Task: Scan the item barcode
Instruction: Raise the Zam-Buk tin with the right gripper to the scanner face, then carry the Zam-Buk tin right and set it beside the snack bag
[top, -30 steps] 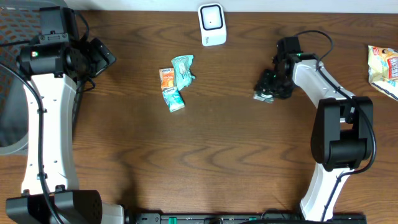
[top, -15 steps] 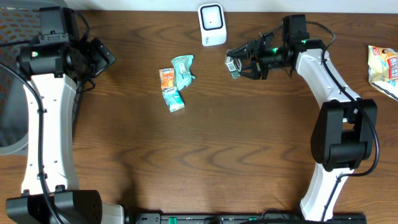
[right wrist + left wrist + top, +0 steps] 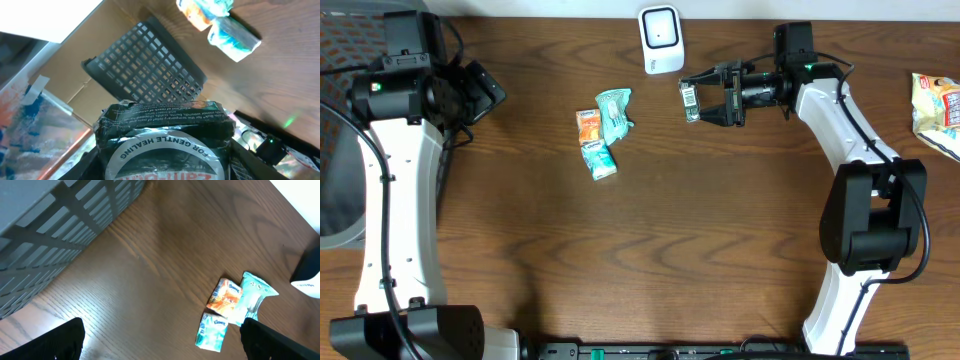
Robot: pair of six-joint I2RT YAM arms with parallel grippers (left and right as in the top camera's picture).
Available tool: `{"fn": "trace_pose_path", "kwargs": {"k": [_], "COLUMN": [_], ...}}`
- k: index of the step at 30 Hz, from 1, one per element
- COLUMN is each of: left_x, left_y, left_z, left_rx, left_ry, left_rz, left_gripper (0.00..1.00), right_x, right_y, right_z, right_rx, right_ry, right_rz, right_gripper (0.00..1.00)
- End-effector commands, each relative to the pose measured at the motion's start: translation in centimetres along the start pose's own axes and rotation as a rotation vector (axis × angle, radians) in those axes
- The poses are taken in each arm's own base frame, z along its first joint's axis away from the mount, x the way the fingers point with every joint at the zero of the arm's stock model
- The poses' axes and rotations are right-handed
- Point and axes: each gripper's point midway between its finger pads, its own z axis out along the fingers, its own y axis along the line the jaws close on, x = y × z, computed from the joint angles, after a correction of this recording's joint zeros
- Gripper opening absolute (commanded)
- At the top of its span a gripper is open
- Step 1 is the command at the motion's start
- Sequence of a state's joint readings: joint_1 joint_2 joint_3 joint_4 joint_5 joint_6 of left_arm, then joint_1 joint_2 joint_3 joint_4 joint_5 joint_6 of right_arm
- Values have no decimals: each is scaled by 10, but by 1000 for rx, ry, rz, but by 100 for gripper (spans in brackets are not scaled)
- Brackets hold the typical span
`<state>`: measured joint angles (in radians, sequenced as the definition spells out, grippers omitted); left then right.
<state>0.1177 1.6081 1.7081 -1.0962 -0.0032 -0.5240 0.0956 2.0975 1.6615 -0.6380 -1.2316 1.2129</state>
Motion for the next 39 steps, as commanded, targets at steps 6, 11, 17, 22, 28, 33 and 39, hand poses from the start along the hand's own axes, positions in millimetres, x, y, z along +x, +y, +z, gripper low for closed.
{"fn": "trace_pose_path", "kwargs": {"k": [6, 11, 17, 22, 28, 33, 39], "left_x": [-2, -2, -2, -2, -2, -2, -2], "left_y": [2, 2, 2, 2, 2, 2, 2], "left_z": [-3, -3, -3, -3, -3, -3, -3], "left_rx": [-3, -3, -3, -3, -3, -3, -3], "left_ry": [-9, -9, -9, -9, -9, -9, -9], "left_rz": [-8, -8, -8, -8, -8, -8, -8], "left_gripper": [98, 98, 98, 98, 98, 98, 98], "right_x": [-70, -100, -82, -75, -103, -130, -149], "right_y": [-8, 9, 85, 137, 165, 179, 170], "right_z": [16, 20, 39, 37, 41, 60, 69], "right_rx": [241, 435, 360, 284, 269, 291, 404], "right_ry": [-517, -917, -1188, -1352, -1395, -1399, -1387], "right_rz": [-323, -609, -982, -1188, -1221, -1321, -1409], "right_gripper": [38, 39, 38, 43, 44, 49, 50]}}
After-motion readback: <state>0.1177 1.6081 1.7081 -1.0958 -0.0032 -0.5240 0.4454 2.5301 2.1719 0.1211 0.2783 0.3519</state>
